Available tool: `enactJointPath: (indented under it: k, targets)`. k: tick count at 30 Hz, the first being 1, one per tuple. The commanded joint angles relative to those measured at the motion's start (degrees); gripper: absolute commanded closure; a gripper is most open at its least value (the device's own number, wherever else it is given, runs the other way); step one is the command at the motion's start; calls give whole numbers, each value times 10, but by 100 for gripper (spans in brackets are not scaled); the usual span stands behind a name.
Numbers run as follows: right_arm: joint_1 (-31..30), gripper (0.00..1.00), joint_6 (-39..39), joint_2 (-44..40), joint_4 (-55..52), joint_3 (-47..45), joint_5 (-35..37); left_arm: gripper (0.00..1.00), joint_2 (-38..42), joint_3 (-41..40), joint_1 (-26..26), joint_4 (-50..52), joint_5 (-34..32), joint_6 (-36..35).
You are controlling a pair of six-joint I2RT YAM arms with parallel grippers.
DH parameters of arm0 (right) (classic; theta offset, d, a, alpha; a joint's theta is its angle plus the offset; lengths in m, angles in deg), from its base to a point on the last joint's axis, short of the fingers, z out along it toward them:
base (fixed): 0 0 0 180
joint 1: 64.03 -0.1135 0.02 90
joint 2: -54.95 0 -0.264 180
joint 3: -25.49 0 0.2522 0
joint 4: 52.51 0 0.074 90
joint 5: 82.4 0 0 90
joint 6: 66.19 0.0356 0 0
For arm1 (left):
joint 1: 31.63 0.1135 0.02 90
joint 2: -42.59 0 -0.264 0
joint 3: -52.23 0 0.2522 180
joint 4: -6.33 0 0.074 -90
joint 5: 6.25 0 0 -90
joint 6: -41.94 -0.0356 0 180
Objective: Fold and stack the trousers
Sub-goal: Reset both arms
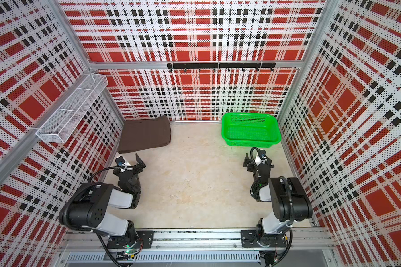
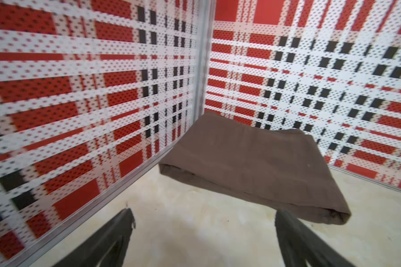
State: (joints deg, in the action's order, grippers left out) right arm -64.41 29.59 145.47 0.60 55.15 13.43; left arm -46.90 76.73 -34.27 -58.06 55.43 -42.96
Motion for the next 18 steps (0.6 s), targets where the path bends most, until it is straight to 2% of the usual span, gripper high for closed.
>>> enactJointPath:
  k: [1,3,18]
  targets:
    - [-4,0,-11,-5,6,0,6,2,4,4,6,-13,33,-9]
    - [-9,0,-16,-4,-1,4,11,2,-10,-1,7,-55,37,-13]
    - [-12,0,-19,-3,-7,8,13,2,-9,-1,1,-51,27,-16]
